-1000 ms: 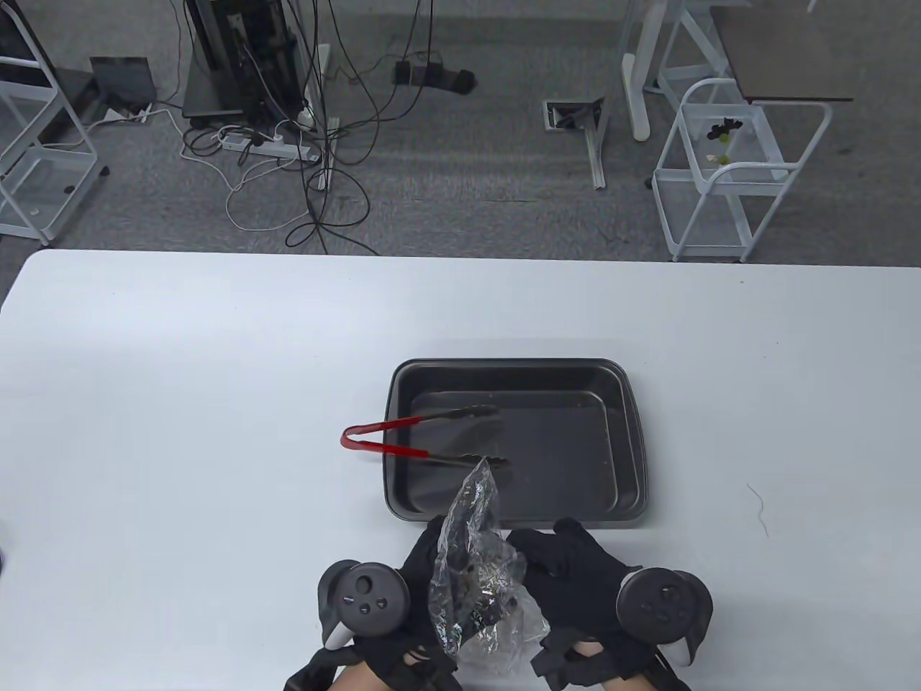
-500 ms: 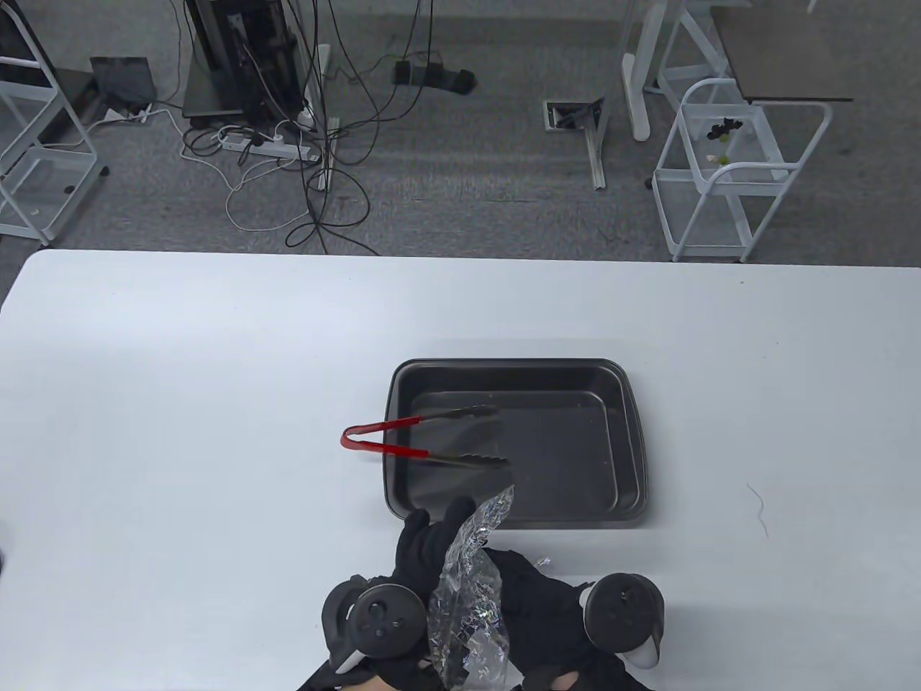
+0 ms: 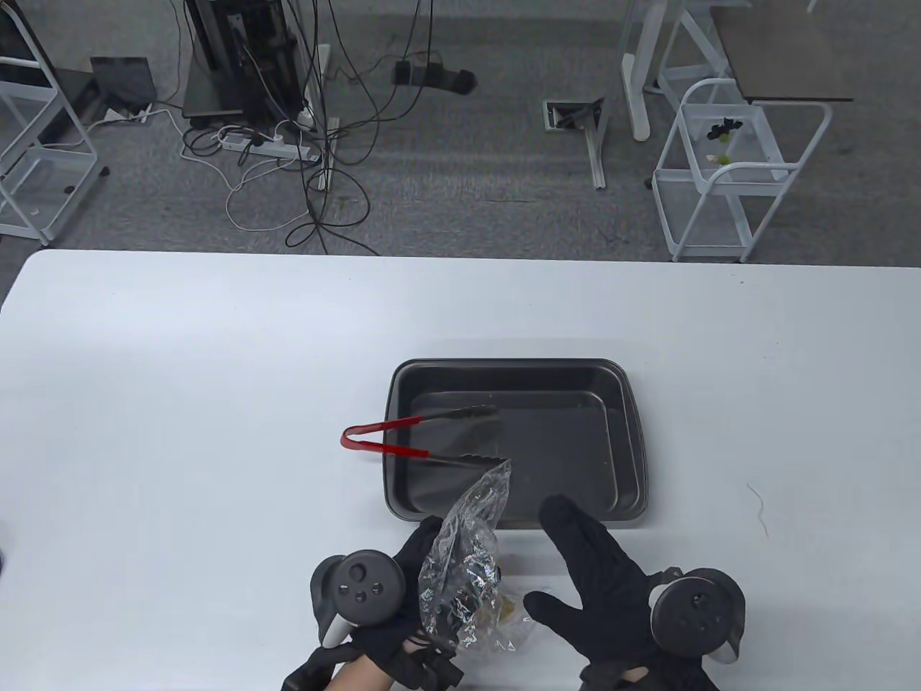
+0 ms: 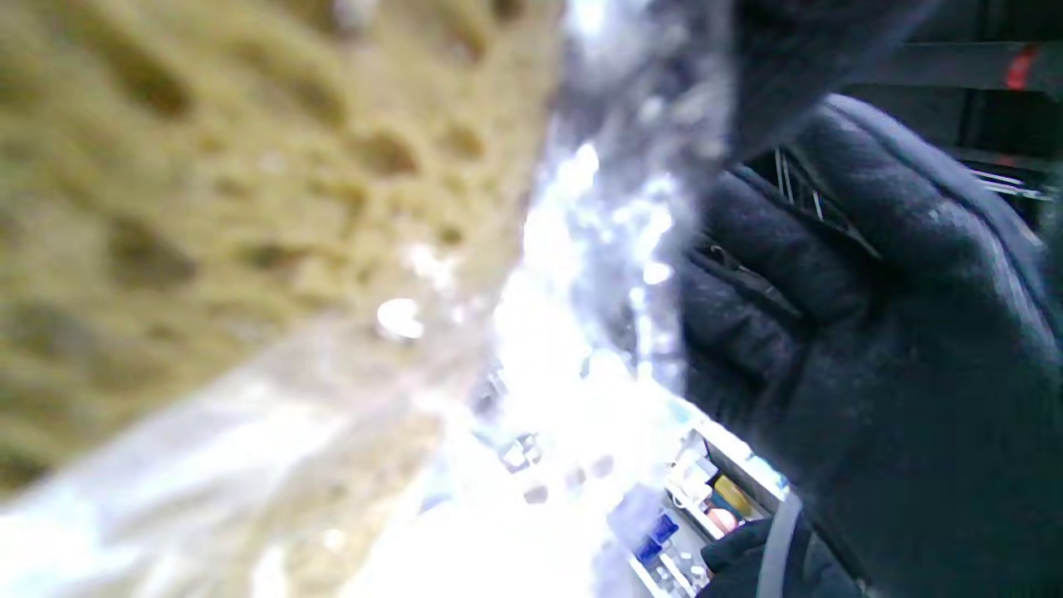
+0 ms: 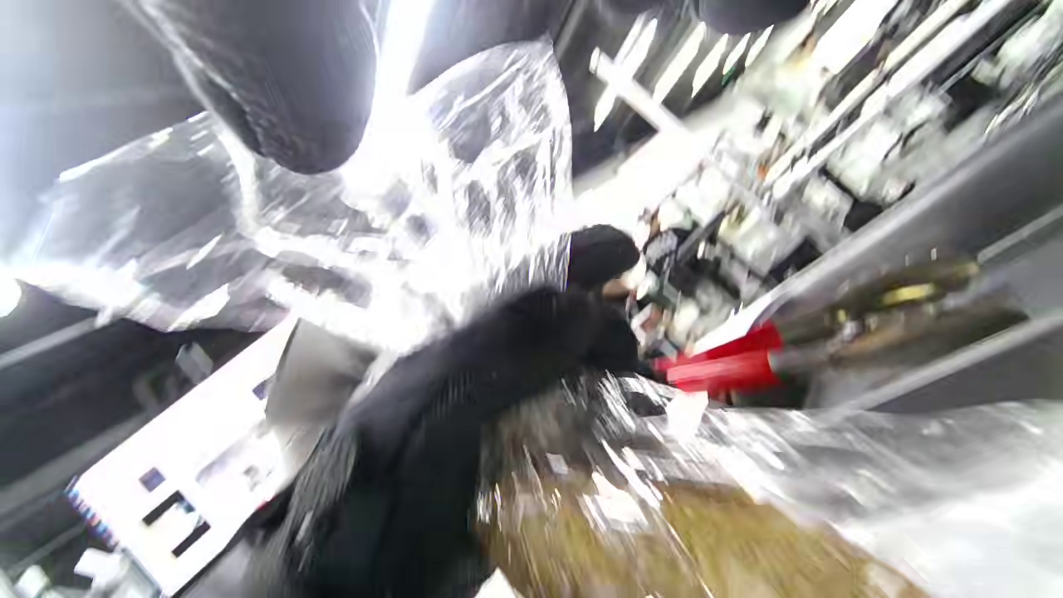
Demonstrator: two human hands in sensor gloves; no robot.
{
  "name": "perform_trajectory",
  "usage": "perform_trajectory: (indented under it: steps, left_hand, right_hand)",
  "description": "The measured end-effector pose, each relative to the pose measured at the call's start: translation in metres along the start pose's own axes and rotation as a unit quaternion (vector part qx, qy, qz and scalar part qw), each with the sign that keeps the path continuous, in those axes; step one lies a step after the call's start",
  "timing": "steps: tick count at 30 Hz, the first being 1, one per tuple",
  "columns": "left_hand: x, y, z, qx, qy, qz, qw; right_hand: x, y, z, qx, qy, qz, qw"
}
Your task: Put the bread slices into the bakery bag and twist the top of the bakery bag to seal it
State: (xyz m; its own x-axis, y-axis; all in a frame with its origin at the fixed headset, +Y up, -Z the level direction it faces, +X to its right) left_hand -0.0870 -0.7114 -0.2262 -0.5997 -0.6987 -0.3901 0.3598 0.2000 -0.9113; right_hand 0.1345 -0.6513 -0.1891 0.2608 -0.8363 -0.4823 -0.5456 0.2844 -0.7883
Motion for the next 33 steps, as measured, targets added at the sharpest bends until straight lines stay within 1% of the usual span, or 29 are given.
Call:
perform_trajectory:
  steps: [2,4,5,6,7,8,9,10,11,12,13,14,15,16,17,18,19,20,21,22,23,24,26,27,28,30,31,32,33]
  left_hand:
    - [0.005,0.009,0.003,0.032,-0.032,-0.007,0.999]
    - [0.014,0.021,0.008,0.087,-0.07,-0.019,0.994]
    - [0.015,0.026,0.011,0.114,-0.083,-0.019,0.99]
    - [0.017,0.031,0.015,0.153,-0.094,-0.024,0.983]
    - [0.017,0.037,0.015,0.171,-0.097,-0.025,0.98]
    - [0.017,0.042,0.014,0.181,-0.097,-0.022,0.978]
    - [0.015,0.048,0.013,0.2,-0.094,-0.022,0.975]
    - [0.014,0.052,0.013,0.208,-0.094,-0.022,0.973]
    - [0.011,0.059,0.015,0.241,-0.102,-0.013,0.965]
    - [0.006,0.064,0.019,0.285,-0.114,-0.001,0.952]
    - [0.003,0.067,0.021,0.305,-0.118,0.007,0.945]
    - [-0.002,0.071,0.025,0.345,-0.118,0.013,0.931]
    - [-0.006,0.073,0.027,0.375,-0.11,0.021,0.92]
    - [-0.007,0.076,0.03,0.386,-0.096,0.021,0.917]
    - [-0.009,0.078,0.033,0.406,-0.083,0.018,0.91]
    - [-0.011,0.079,0.035,0.414,-0.07,0.02,0.907]
    - [-0.015,0.082,0.04,0.422,-0.051,0.023,0.905]
    - [-0.017,0.082,0.044,0.438,-0.04,0.02,0.898]
    - [-0.019,0.084,0.046,0.442,-0.024,0.023,0.896]
    - [-0.02,0.085,0.051,0.451,-0.022,0.027,0.892]
    - [-0.021,0.085,0.054,0.462,-0.029,0.026,0.886]
    - [-0.022,0.086,0.057,0.467,-0.036,0.029,0.883]
    - [-0.022,0.085,0.062,0.476,-0.047,0.035,0.877]
    - [-0.021,0.085,0.065,0.48,-0.052,0.037,0.875]
    - [-0.021,0.084,0.067,0.488,-0.068,0.039,0.869]
    - [-0.021,0.082,0.072,0.49,-0.082,0.046,0.867]
    - [-0.021,0.08,0.075,0.499,-0.088,0.044,0.861]
    - [-0.021,0.078,0.077,0.502,-0.093,0.045,0.859]
    - [-0.02,0.077,0.077,0.497,-0.088,0.046,0.862]
  right_hand:
    - [-0.004,0.0,0.004,-0.015,-0.05,0.021,0.998]
    - [-0.013,0.001,0.009,-0.012,-0.146,0.033,0.989]
    - [-0.017,0.002,0.01,-0.013,-0.177,0.04,0.983]
    - [-0.023,0.004,0.01,-0.01,-0.229,0.051,0.972]
    - [-0.028,0.007,0.009,-0.007,-0.271,0.062,0.96]
    - [-0.032,0.009,0.008,-0.009,-0.292,0.071,0.954]
    - [-0.036,0.012,0.005,-0.012,-0.321,0.085,0.943]
    - [-0.039,0.014,0.003,-0.013,-0.348,0.096,0.933]
    - [-0.043,0.018,-0.001,-0.015,-0.394,0.114,0.912]
    - [-0.047,0.02,-0.003,-0.009,-0.439,0.133,0.889]
    - [-0.05,0.022,-0.006,-0.006,-0.471,0.15,0.869]
    - [-0.053,0.024,-0.011,-0.005,-0.515,0.175,0.839]
    - [-0.055,0.025,-0.016,-0.006,-0.549,0.191,0.814]
    - [-0.056,0.026,-0.019,-0.007,-0.57,0.202,0.797]
    - [-0.056,0.028,-0.026,-0.014,-0.599,0.217,0.771]
    - [-0.054,0.03,-0.03,-0.025,-0.617,0.219,0.755]
    - [-0.05,0.033,-0.037,-0.032,-0.65,0.22,0.727]
    - [-0.047,0.034,-0.041,-0.036,-0.669,0.225,0.708]
    - [-0.043,0.036,-0.046,-0.032,-0.697,0.235,0.677]
    - [-0.04,0.038,-0.05,-0.037,-0.713,0.245,0.656]
    - [-0.036,0.039,-0.053,-0.05,-0.713,0.247,0.654]
    - [-0.032,0.038,-0.055,-0.051,-0.71,0.251,0.656]
    - [-0.027,0.037,-0.06,-0.061,-0.712,0.274,0.644]
    - [-0.028,0.035,-0.06,-0.046,-0.707,0.287,0.644]
    - [-0.029,0.032,-0.062,-0.049,-0.696,0.31,0.646]
    - [-0.033,0.03,-0.063,-0.039,-0.685,0.324,0.651]
    - [-0.036,0.029,-0.064,-0.034,-0.678,0.334,0.654]
    - [-0.038,0.029,-0.065,-0.039,-0.67,0.341,0.659]
    - [-0.041,0.03,-0.065,-0.037,-0.664,0.342,0.664]
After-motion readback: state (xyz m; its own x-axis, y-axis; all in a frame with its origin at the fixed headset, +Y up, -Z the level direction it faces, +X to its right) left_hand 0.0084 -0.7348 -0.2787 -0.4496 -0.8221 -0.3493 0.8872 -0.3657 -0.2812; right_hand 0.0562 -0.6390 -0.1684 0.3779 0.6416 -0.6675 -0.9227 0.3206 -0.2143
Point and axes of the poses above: the tracker on the back of each hand, its own x axis roughly to the little-finger side, its own y axis roughly from the wrist to the fingertips, z = x × y, the point moved 5 cm from there along y, roughly from the wrist to the fingertips, and after that the axes turned 11 degrees about y, right-handed, at the moved point
